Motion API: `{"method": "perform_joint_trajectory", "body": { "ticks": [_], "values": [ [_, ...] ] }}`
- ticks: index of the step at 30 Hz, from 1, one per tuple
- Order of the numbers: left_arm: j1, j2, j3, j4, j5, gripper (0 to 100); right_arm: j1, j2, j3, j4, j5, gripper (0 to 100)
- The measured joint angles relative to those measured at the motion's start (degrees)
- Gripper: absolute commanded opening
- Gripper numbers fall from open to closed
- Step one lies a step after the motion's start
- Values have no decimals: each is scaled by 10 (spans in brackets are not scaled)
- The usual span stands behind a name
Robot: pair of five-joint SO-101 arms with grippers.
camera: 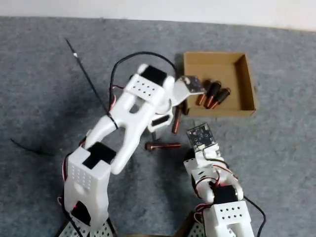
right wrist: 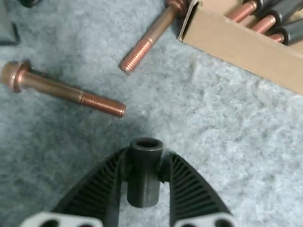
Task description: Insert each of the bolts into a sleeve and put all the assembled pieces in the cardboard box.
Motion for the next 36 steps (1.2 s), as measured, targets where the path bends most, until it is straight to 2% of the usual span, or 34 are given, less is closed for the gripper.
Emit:
{"method": "perform_joint_trajectory", "body": {
  "ticks": [7, 14, 17, 21, 27, 31, 36],
  "values": [
    [-13, -3, 47, 4, 12, 181, 0, 0, 0, 0, 0, 6],
    [-14, -3, 212, -117, 16, 181, 0, 0, 0, 0, 0, 6],
    [-15, -3, 232, -139, 16, 181, 0, 0, 0, 0, 0, 6],
    [-18, -3, 192, -102, 16, 181, 0, 0, 0, 0, 0, 6],
    [-70, -3, 19, 14, 0, 181, 0, 0, 0, 0, 0, 6],
    [-111, -3, -9, 24, -15, 181, 0, 0, 0, 0, 0, 6],
    [-114, -3, -14, 25, -23, 181, 0, 0, 0, 0, 0, 6]
  ]
}}
